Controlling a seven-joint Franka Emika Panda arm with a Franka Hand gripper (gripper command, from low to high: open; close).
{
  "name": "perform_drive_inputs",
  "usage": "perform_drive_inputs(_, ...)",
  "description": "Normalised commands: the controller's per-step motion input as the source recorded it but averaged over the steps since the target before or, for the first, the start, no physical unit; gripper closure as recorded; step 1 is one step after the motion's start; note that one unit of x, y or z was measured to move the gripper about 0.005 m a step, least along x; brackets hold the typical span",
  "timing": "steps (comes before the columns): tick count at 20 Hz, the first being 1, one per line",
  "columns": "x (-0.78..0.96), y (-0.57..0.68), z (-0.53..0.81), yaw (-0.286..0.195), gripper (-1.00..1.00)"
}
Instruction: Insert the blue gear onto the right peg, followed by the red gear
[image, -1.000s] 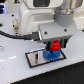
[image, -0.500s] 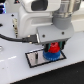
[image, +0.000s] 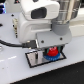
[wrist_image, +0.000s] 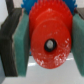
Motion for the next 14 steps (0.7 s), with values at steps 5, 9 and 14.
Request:
perform_drive_inputs(5, 0.05, 0.03, 0.32, 0.000, -1.00)
perform_drive_inputs(9, 0.03, 0.05, 0.55, 0.000, -1.00)
perform_drive_inputs(14, 0.00, 0.02, 0.49, 0.000, -1.00)
